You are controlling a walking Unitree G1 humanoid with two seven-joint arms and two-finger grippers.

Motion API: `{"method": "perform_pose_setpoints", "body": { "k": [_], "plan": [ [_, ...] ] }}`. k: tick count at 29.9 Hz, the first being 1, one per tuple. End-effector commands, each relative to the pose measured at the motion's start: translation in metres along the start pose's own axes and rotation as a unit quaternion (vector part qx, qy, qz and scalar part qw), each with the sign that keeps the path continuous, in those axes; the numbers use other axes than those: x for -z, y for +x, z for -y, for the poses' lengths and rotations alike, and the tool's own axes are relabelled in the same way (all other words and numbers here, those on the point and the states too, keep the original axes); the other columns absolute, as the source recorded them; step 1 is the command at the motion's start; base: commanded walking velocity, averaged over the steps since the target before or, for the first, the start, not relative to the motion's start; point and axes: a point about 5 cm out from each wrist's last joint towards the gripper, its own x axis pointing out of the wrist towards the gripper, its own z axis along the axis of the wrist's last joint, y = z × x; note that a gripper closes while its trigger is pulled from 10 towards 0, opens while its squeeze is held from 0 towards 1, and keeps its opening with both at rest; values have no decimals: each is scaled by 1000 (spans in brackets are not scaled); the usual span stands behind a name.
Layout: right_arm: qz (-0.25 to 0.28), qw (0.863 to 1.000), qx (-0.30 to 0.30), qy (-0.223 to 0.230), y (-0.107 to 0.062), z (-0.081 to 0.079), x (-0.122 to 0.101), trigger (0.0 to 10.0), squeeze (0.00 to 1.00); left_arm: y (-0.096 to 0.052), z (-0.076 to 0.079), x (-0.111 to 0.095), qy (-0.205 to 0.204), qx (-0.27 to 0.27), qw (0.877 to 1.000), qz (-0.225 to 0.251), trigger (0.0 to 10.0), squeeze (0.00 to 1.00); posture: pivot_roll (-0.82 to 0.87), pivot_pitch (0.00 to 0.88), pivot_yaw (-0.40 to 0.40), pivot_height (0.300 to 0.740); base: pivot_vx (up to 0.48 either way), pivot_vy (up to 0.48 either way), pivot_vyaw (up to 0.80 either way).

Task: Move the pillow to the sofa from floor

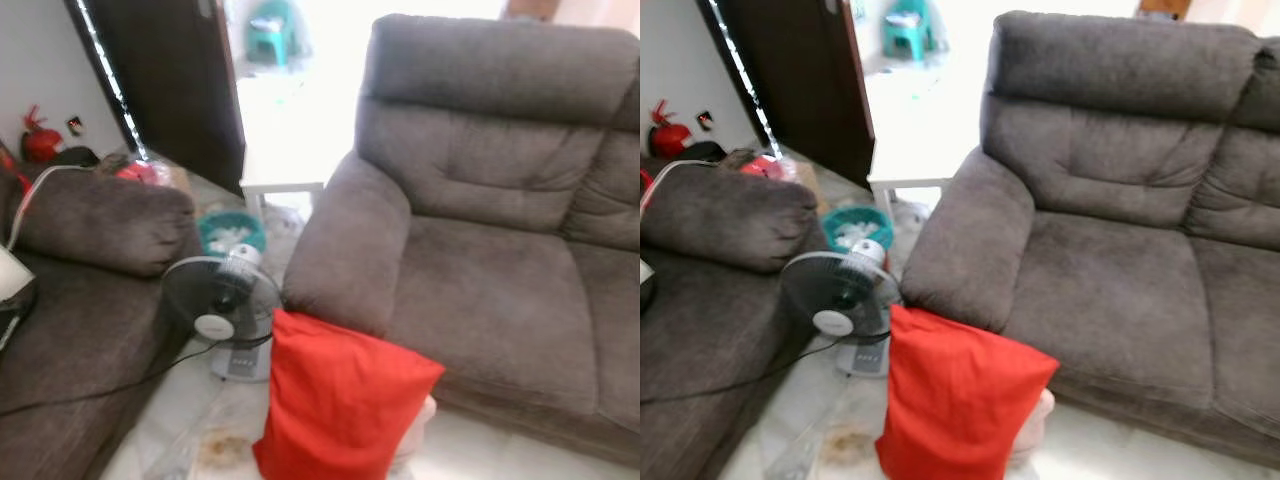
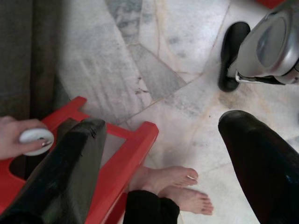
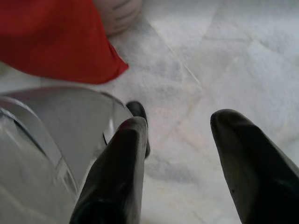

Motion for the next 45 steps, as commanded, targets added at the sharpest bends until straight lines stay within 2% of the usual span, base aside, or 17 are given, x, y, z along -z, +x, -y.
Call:
{"method": "perform_pose_setpoints", "body": {
  "k": [1,11,20,41,45],
  "plan": [
    [-5,1000,-5,10,0,-5,4,10000,0,-1,-5,7,1,-3,1000,-15,10000,0,85,0,-13,740,0,0,0],
    [-6,1000,-8,3,0,-5,4,10000,0,-1,-4,6,8,1,1000,-12,10000,0,86,0,-13,740,0,-75,0],
    [-4,1000,-10,2,0,-5,4,10000,0,-1,-5,7,4,-3,1000,-13,10000,0,86,0,-13,740,0,-330,624],
    [-5,1000,-10,3,0,-5,4,10000,0,-1,-4,6,11,-1,1000,-12,10000,0,86,0,-13,740,0,0,0],
    [-5,1000,-10,1,0,-5,4,10000,0,-1,-4,6,12,-1,1000,-12,10000,0,86,0,-13,740,0,-293,0]
  ]
}}
